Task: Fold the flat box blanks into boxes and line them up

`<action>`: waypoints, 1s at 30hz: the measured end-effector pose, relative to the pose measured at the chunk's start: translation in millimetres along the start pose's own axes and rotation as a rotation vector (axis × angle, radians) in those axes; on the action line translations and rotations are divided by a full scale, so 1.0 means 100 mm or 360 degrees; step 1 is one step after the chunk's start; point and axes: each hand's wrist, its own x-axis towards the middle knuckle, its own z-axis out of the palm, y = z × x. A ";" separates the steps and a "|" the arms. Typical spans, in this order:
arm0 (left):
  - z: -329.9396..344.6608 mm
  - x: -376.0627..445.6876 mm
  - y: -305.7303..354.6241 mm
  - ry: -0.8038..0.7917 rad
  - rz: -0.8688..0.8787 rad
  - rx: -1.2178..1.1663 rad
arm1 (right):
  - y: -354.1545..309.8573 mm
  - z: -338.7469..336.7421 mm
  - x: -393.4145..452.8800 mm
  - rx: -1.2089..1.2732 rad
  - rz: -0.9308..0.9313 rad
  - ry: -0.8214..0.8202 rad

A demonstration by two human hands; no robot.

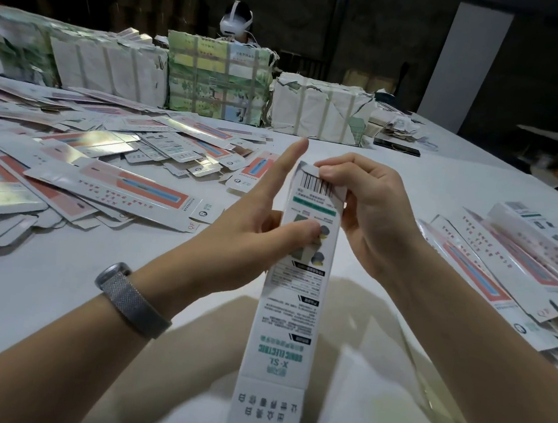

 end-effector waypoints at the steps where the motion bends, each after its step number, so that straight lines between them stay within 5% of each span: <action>1: 0.00 -0.01 0.01 -0.0020 -0.0002 0.0010 | 0.00 -0.01 0.00 -0.0013 -0.0004 -0.0005; 23: -0.08 0.01 -0.02 0.0063 0.0020 -0.0262 | 0.06 -0.03 -0.06 -0.0167 -0.0130 -0.0147; 30: -0.02 0.01 -0.02 0.0167 0.0117 -0.0046 | 0.00 0.02 -0.10 -0.0297 -0.0103 -0.0216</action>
